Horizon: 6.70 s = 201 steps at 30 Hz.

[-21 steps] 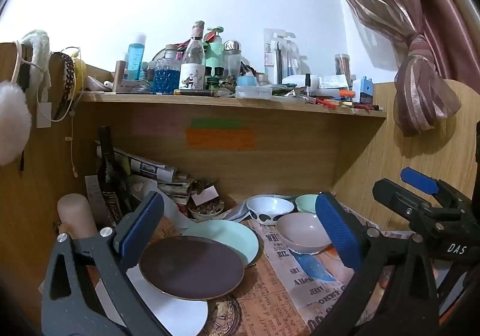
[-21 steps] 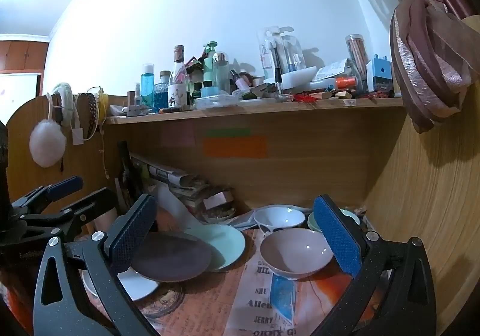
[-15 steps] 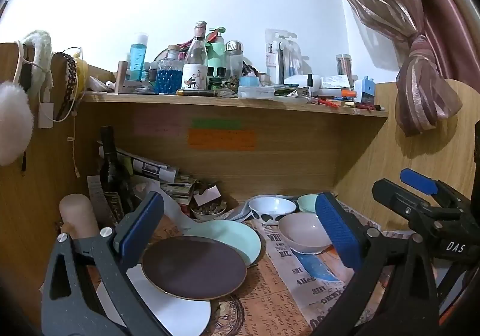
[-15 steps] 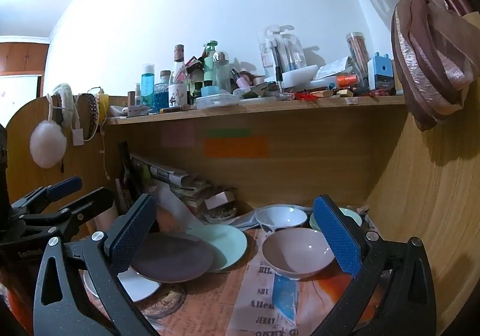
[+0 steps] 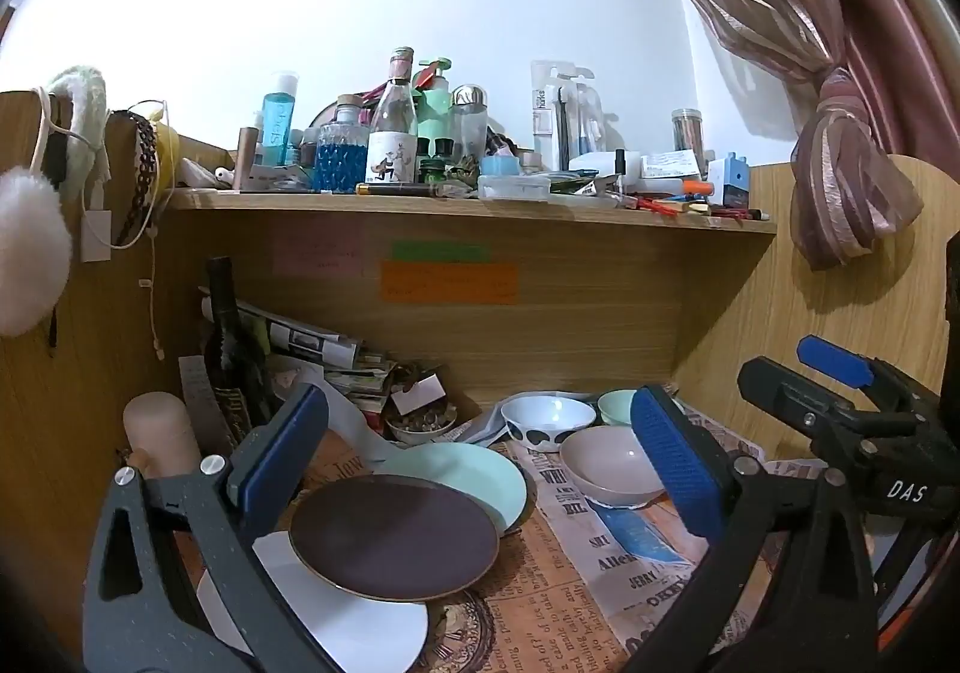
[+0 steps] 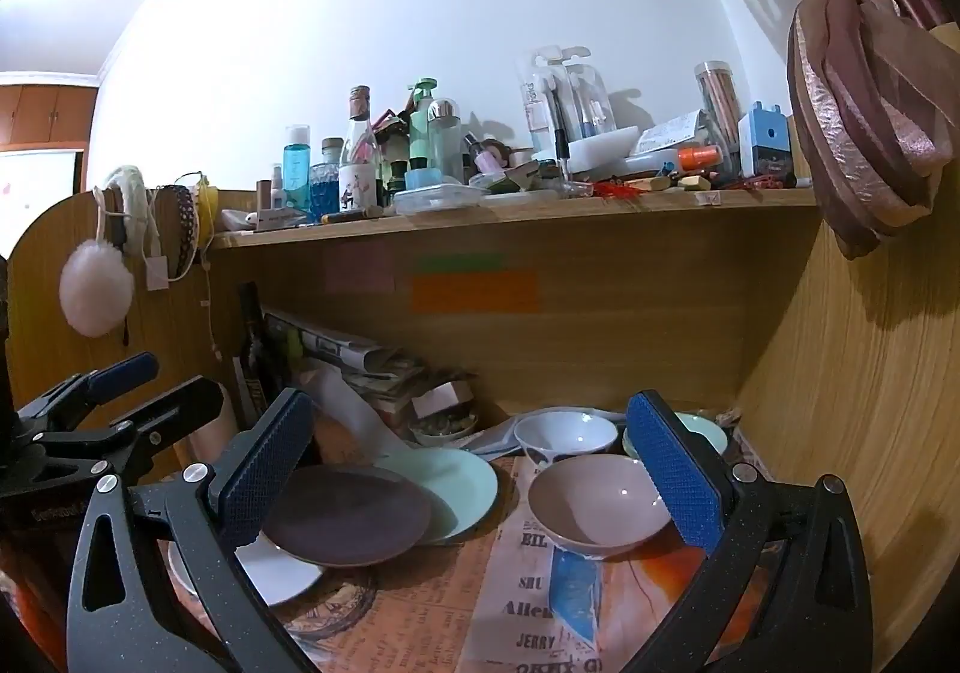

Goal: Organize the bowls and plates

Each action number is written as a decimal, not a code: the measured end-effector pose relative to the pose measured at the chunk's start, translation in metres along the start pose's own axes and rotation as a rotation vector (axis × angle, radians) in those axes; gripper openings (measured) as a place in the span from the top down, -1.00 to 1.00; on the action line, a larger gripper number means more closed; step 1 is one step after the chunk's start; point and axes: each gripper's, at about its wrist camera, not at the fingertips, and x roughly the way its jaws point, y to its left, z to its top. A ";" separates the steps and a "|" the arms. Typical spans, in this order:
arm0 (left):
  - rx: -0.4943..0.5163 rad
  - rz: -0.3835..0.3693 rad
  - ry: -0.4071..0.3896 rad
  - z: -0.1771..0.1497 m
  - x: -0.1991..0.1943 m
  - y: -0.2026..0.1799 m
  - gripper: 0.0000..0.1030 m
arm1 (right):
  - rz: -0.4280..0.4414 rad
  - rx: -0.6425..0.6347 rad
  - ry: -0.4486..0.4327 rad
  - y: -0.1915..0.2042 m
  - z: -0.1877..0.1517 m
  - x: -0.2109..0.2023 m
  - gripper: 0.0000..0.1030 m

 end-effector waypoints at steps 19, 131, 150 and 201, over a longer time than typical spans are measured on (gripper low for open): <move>-0.013 -0.007 0.015 -0.006 0.004 0.002 -0.99 | -0.007 -0.016 0.007 0.002 -0.003 0.001 -1.00; -0.199 0.022 0.707 -0.114 0.179 0.173 0.63 | 0.285 0.098 0.773 0.015 -0.130 0.253 0.56; -0.194 0.062 0.688 -0.111 0.173 0.165 0.64 | 0.260 0.080 0.715 0.020 -0.122 0.241 0.57; -0.164 -0.069 0.616 -0.098 0.126 0.057 0.64 | 0.116 0.158 0.569 -0.040 -0.101 0.118 0.57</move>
